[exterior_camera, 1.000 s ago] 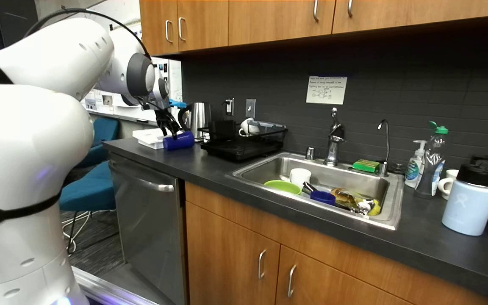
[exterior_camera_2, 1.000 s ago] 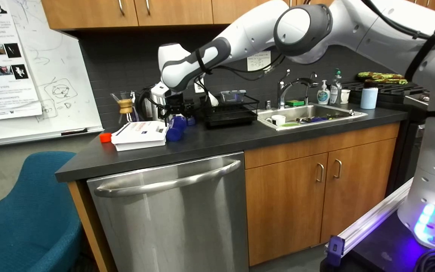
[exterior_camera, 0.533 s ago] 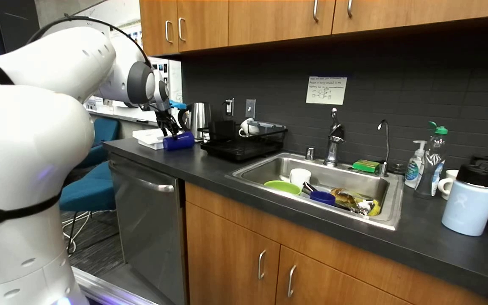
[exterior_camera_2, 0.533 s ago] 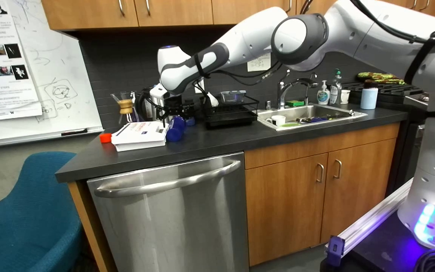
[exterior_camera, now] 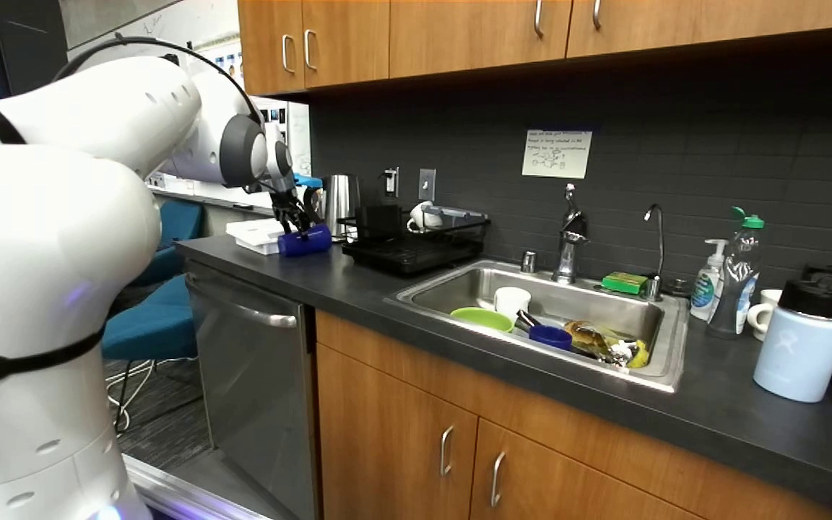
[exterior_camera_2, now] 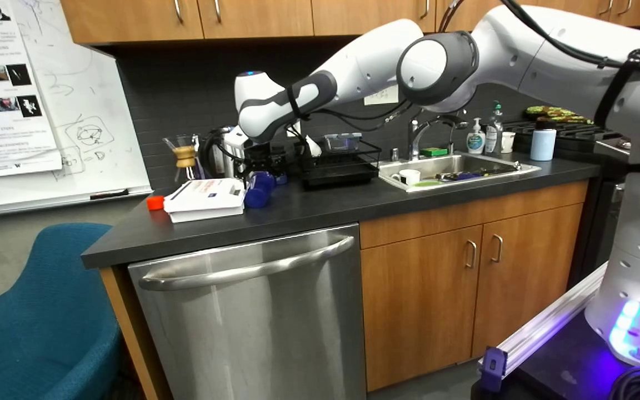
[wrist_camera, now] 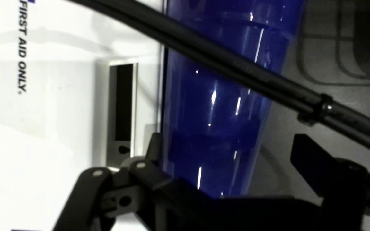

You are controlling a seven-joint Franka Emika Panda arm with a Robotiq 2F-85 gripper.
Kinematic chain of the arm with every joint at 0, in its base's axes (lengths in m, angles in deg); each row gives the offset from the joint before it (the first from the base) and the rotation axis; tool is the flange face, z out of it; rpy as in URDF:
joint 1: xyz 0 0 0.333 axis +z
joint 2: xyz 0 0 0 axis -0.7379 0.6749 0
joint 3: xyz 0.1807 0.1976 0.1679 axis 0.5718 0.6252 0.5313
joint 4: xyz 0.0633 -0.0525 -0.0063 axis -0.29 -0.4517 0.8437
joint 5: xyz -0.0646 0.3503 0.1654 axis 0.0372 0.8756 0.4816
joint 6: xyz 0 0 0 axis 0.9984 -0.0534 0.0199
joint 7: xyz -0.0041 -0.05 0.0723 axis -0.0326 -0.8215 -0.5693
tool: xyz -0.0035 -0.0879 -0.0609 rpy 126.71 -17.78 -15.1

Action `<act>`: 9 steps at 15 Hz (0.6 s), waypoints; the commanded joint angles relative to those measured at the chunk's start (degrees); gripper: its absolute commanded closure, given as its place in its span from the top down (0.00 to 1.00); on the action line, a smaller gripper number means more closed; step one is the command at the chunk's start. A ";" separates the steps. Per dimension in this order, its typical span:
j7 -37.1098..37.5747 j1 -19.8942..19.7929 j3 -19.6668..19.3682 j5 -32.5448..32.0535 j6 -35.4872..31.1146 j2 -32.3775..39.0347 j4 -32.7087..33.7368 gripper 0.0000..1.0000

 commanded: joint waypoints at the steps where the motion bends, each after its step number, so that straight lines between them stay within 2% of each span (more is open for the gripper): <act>1: -1.65 0.26 -0.54 -0.46 1.55 1.62 3.46 1.00; 9: -1.72 0.15 -0.16 0.07 1.89 2.60 4.29 1.00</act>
